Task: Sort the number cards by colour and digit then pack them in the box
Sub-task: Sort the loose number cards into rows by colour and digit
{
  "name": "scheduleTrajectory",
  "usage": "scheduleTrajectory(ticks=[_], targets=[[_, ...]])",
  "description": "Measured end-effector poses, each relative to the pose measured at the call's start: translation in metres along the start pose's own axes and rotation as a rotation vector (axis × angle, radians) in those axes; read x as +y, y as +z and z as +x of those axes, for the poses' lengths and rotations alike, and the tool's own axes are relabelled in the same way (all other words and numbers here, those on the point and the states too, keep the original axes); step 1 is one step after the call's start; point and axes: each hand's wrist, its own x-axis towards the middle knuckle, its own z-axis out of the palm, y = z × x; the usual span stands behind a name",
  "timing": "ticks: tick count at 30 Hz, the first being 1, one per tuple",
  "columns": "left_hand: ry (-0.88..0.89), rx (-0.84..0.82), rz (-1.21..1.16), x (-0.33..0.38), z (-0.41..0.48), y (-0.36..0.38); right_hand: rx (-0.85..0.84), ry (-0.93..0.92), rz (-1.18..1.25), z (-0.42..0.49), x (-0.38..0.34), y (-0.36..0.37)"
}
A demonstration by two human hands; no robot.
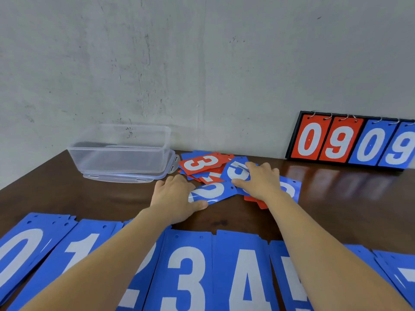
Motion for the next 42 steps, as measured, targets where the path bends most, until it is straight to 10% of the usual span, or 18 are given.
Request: scheduleTrajectory(ticks=[18,42], targets=[[-0.102,-0.059,-0.702,0.004,-0.021,-0.017,0.146,0.33,1.009,-0.032,0.01,-0.025],[-0.369,0.049,-1.049,-0.058,-0.146,-0.058,0.116,0.26,1.223,-0.137,-0.012,-0.099]])
